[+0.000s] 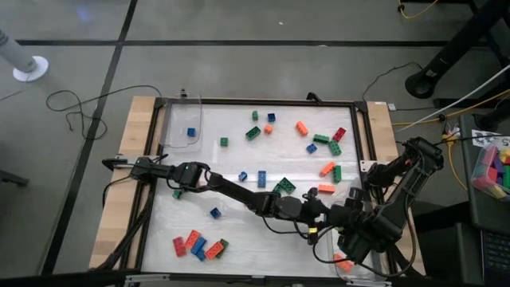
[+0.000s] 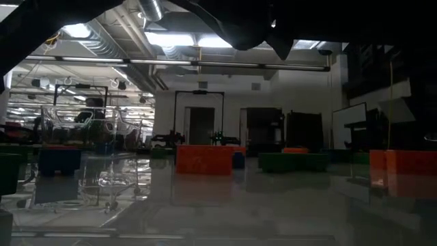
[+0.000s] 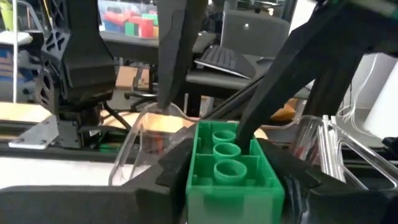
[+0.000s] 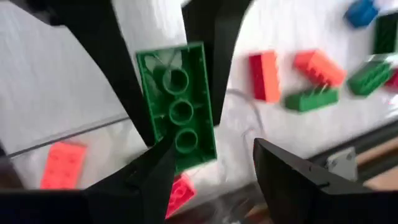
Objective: Sort blocks by size
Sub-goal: Put the 8 stud green game piece into the bottom transparent bin
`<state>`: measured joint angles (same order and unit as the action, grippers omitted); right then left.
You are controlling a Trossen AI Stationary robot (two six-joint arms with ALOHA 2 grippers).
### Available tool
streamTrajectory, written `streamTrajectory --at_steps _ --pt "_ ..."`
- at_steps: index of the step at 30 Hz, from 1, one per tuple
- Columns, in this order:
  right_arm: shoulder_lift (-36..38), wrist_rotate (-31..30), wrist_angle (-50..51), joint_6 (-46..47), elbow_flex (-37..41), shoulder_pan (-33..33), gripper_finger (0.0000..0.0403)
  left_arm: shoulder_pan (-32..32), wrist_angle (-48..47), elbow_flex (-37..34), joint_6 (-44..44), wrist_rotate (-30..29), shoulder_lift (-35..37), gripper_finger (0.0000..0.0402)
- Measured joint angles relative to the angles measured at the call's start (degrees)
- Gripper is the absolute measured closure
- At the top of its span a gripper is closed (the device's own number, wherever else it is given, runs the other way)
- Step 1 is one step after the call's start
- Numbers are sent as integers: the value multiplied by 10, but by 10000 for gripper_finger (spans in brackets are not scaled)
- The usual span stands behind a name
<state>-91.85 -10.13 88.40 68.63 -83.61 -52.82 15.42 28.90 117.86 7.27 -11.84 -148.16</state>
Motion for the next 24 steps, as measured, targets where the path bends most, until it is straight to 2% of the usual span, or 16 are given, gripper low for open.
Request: streamTrajectory --at_steps 2,8,11,20,24 --pt "0 27 4 8 0 0 187 0 -2 0 1 0 0 260" --pt "0 43 1 30 0 1 187 0 -12 1 2 0 0 260" --pt "0 74 7 29 1 -2 187 -1 -18 1 10 -7 0 260" --pt "0 61 2 15 1 -3 187 1 -36 1 16 -5 2 260" --pt "0 49 -9 -11 1 -24 187 3 -31 1 30 -3 2 260"
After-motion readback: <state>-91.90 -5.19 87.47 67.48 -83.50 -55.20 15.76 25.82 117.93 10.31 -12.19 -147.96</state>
